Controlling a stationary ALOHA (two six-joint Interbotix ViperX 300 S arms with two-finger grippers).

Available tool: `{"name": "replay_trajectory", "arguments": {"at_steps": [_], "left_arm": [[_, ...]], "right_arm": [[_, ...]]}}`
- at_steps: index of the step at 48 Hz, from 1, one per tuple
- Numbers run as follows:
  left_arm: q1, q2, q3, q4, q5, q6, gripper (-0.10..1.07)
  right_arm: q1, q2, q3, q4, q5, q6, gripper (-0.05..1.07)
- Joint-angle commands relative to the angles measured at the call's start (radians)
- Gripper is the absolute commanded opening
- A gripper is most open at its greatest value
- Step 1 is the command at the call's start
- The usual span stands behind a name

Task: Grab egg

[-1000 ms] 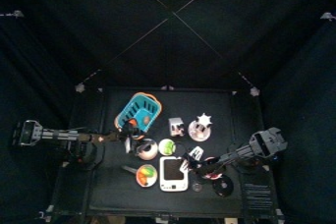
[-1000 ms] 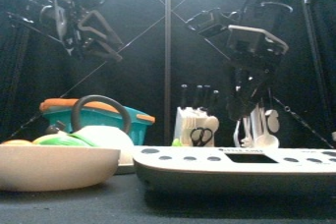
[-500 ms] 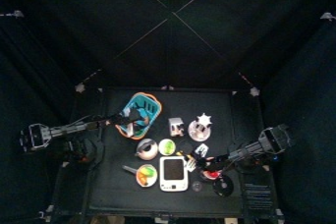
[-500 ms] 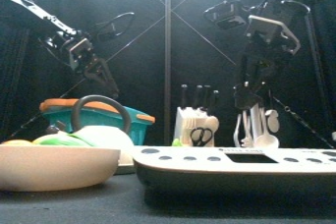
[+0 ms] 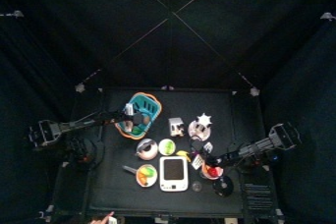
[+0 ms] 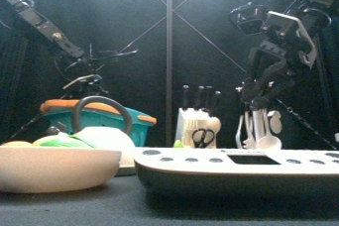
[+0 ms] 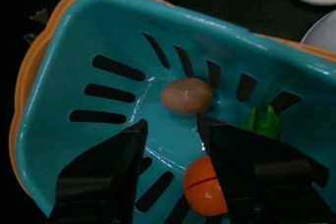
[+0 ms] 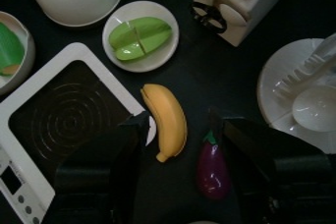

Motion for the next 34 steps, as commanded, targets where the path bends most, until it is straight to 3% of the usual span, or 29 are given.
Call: {"name": "replay_trajectory", "arguments": {"at_steps": [1,6,17,34], "left_arm": [[0.003,0.032,-0.044,0.005,0.008,0.0,0.98],[0.003,0.066,-0.074,0.011,0.015,0.009,1.03],[0.002,0.156,-0.129,0.084,0.066,0.008,1.03],[0.0,0.267,-0.192,0.083,0.072,0.008,1.03]], "right_arm": [[-0.002,-0.021,-0.003,-0.003,-0.002,0.002,0.87],[-0.002,-0.02,0.003,0.0,-0.002,0.005,0.87],[-0.002,-0.014,0.014,0.002,-0.003,0.008,0.87],[-0.002,-0.002,0.031,0.028,-0.012,0.008,0.87]]}}
